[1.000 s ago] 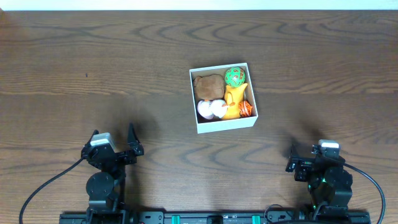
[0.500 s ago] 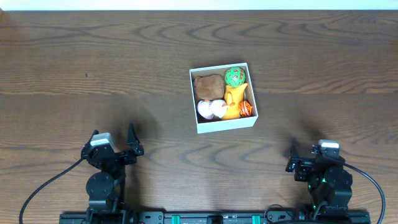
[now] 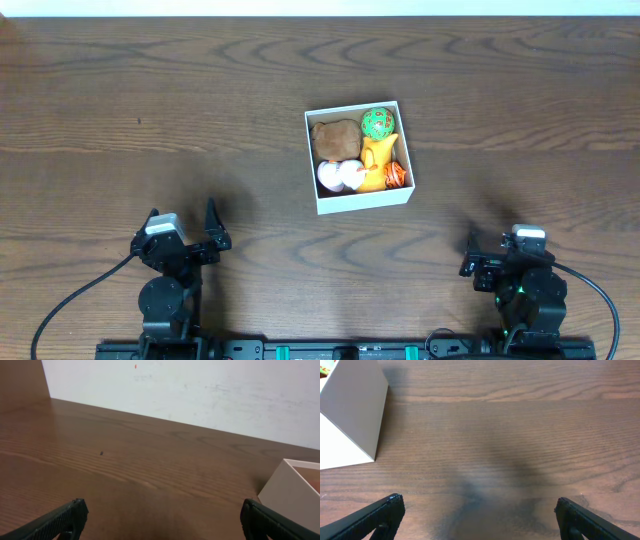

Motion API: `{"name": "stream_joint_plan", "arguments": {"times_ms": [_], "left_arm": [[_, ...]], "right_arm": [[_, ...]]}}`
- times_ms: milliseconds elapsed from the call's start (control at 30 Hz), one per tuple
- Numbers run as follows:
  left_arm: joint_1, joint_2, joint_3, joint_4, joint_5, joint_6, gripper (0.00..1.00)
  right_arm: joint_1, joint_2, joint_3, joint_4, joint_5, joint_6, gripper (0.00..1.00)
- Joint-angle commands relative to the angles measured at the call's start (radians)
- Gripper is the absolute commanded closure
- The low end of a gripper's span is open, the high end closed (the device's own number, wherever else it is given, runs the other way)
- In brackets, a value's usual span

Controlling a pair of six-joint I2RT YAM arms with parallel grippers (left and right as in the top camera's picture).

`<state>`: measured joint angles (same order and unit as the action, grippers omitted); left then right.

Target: Pack container

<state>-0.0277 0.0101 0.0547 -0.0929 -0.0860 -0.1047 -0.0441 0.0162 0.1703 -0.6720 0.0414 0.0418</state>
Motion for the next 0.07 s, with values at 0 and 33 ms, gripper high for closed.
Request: {"name": "stream_joint_plan", "arguments": {"times_ms": [0,33], "left_arm": [[0.005,-0.004,-0.033,-0.007,-0.008,-0.005,0.02],[0.005,-0.004,-0.033,-0.007,-0.008,-0.005,0.02]], "right_arm": [[-0.009,-0.011,-0.013,0.002,0.007,0.013,0.01],[-0.009,-0.011,-0.013,0.002,0.007,0.013,0.01]]}}
